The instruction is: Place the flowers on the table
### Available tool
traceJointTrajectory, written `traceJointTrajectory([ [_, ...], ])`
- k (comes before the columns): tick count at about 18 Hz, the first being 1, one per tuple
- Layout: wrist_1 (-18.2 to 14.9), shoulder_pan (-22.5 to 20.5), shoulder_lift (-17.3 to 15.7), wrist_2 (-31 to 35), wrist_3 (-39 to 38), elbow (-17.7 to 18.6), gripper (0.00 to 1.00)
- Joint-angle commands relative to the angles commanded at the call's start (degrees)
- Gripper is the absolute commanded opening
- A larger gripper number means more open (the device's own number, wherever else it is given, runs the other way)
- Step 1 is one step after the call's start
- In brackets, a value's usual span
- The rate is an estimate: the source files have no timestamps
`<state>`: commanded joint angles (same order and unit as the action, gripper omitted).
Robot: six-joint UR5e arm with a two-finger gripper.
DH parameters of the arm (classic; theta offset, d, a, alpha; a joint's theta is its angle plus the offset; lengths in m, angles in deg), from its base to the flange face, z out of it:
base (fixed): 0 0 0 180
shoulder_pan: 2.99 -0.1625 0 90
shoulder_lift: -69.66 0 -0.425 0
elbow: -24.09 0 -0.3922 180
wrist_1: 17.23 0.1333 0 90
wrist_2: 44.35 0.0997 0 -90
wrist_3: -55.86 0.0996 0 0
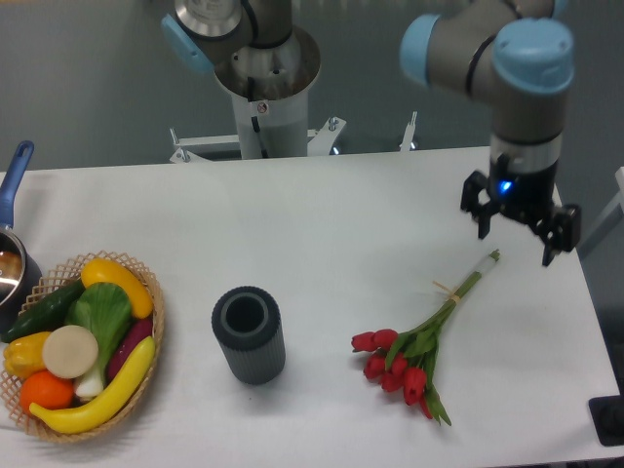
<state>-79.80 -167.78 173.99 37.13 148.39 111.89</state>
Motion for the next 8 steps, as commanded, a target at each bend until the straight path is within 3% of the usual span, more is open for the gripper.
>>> traceJointTrajectory([
  [8, -1.5, -2.3, -0.2, -1.9, 4.6, 0.2, 1.0],
])
